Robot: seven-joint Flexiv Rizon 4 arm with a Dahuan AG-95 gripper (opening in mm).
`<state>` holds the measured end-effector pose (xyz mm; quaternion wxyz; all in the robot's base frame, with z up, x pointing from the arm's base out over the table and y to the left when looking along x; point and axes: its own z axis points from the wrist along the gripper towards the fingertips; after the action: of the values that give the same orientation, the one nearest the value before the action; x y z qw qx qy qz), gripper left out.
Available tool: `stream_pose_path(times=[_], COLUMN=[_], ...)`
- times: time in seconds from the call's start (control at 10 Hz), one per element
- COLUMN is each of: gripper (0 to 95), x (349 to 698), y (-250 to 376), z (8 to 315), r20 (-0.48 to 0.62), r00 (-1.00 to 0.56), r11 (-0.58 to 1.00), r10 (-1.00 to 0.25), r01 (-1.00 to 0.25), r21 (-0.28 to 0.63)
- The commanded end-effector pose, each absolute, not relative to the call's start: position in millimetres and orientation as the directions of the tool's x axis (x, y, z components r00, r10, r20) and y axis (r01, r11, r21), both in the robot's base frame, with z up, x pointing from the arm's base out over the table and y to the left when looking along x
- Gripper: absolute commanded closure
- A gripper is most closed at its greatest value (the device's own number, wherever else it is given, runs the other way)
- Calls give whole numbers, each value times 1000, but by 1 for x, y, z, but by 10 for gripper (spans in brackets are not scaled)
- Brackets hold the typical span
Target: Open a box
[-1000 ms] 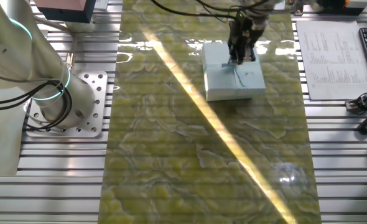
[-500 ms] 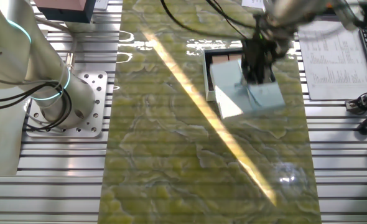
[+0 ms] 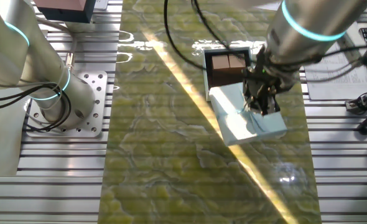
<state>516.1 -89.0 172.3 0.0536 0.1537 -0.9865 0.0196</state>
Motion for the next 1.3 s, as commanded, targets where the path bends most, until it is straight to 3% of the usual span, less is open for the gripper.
stream_pose_path(times=[0.1, 1.0, 1.3], gripper=[950, 950, 950], x=[517, 524, 529], y=[-92, -104, -105], z=[169, 143, 129], r20=[108, 68, 46], r00=[-948, -961, -971], r11=[953, 962, 972], r10=[-298, -270, -234], r01=[-302, -272, -234], r21=[-23, -28, 12])
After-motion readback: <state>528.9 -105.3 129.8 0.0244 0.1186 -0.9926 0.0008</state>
